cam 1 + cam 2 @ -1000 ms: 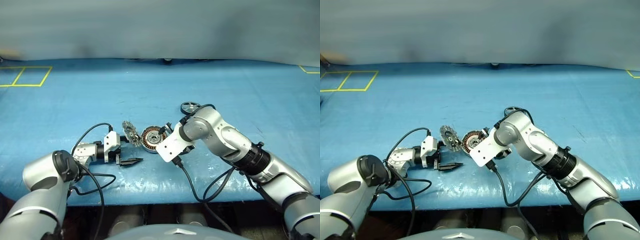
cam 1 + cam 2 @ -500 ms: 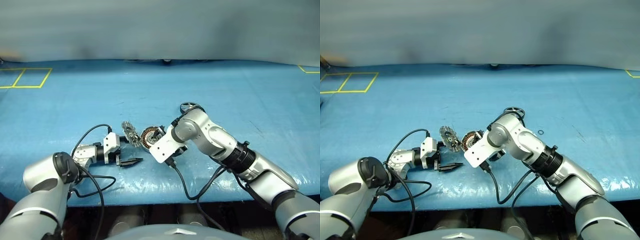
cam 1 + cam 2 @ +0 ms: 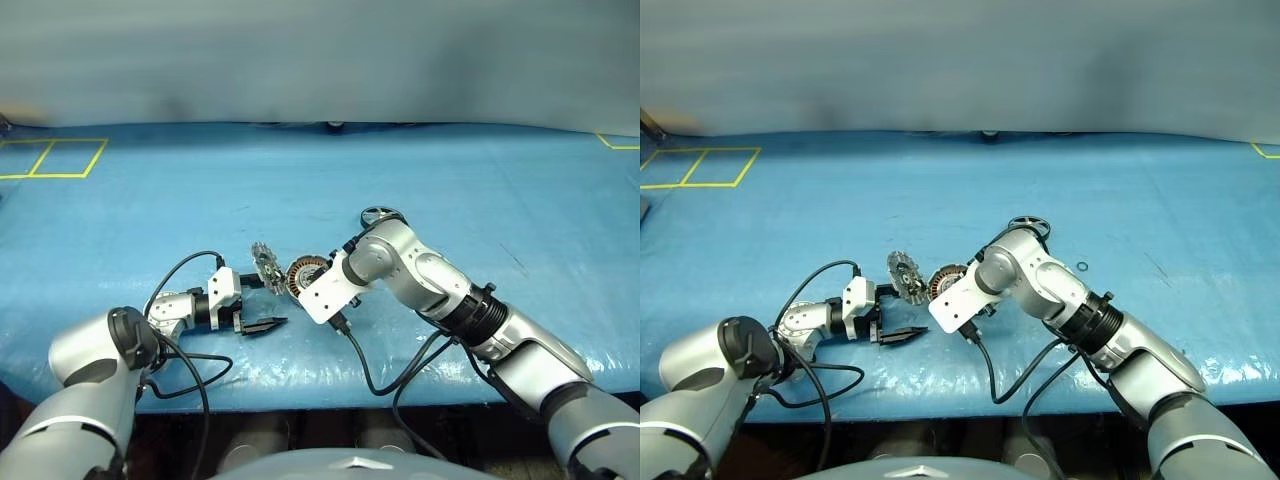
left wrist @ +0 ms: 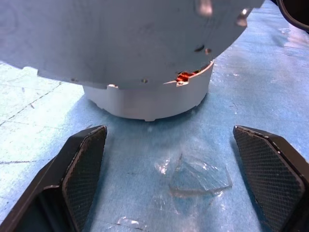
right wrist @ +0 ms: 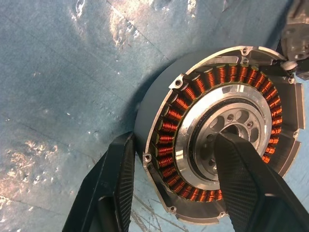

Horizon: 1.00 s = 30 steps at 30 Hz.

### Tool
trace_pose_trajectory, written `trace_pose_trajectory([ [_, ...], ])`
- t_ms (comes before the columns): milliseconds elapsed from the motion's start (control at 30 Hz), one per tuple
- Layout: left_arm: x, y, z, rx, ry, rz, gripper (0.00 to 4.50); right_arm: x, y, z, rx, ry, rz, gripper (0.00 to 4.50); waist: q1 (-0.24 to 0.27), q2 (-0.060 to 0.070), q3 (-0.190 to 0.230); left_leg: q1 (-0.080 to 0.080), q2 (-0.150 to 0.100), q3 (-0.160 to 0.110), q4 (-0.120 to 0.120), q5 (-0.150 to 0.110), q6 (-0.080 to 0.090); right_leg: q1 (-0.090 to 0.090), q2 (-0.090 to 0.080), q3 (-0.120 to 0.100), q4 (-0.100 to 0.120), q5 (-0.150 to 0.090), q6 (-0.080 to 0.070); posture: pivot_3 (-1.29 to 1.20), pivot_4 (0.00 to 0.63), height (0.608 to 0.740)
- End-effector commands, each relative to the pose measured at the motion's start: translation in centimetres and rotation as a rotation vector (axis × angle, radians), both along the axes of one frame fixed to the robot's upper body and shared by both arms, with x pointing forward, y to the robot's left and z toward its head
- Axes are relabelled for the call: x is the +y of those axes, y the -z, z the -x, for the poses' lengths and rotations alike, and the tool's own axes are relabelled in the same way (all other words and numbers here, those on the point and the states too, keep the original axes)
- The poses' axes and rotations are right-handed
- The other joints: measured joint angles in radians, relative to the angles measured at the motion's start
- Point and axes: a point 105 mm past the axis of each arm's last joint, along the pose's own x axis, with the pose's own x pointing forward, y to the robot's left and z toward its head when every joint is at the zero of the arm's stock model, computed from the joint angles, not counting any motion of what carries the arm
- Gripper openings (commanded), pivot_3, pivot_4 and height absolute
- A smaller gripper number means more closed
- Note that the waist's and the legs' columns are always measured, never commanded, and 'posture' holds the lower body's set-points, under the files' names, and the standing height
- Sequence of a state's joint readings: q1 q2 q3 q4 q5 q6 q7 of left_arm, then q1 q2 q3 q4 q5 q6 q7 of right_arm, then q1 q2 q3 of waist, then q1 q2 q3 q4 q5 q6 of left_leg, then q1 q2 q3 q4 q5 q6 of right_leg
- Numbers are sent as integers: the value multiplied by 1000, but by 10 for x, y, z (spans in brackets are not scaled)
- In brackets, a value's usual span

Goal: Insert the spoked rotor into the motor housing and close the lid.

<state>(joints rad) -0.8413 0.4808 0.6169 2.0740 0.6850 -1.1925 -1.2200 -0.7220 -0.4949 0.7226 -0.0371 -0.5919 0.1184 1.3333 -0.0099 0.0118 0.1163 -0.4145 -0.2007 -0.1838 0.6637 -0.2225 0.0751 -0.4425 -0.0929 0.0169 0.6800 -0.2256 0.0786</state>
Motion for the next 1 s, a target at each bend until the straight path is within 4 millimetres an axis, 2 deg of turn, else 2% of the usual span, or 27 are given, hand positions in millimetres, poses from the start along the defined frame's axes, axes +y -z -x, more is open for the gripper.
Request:
trace_pose_trajectory([
  [33, -2, 14, 15, 66, 23, -11, 4500, -10, -2, 6, 35, 106, -85, 2059, 1, -1, -2, 0, 0, 0, 0, 0, 0, 0, 0, 0, 0, 0, 0, 0, 150, 740],
  [200, -4, 14, 16, 59, 25, -4, 4500, -20, -3, 19, 36, 275, -208, 2059, 2, 0, -6, 0, 0, 0, -1, -1, 0, 0, 0, 0, 0, -1, -1, 0, 150, 740],
  [467, -8, 12, 13, 41, 22, 2, 4500, 2, -26, 45, 276, 720, -719, 2059, 5, 1, -7, 0, 0, 0, -1, -3, 3, -1, -1, 0, 1, -1, -1, 0, 150, 740],
  [567, -7, 12, 12, 39, 22, -2, 4500, 7, -34, 46, 375, 876, -854, 2059, 6, 1, -7, 0, 0, 0, -1, -3, 3, -1, -1, 0, 2, -1, -1, 0, 150, 740],
  [700, -6, 11, 11, 38, 24, -13, 4500, 9, -40, 33, 456, 1119, -1003, 2059, 5, 1, -7, 0, 0, 0, -1, -3, 3, -1, -1, 0, 2, -1, -2, 0, 150, 740],
  [800, -5, 10, 11, 35, 23, -17, 4500, 11, -38, 30, 514, 1237, -1032, 2059, 4, 1, -7, 1, 0, -1, -2, -3, 2, -1, -1, 0, 2, -1, -2, 0, 150, 740],
  [1000, 0, 10, 10, 33, 10, -26, 4500, 20, -35, 35, 648, 1326, -1022, 2059, -1, 1, -7, 1, 0, -1, -3, -3, 1, -1, -2, 0, 1, -1, -2, 0, 150, 740],
])
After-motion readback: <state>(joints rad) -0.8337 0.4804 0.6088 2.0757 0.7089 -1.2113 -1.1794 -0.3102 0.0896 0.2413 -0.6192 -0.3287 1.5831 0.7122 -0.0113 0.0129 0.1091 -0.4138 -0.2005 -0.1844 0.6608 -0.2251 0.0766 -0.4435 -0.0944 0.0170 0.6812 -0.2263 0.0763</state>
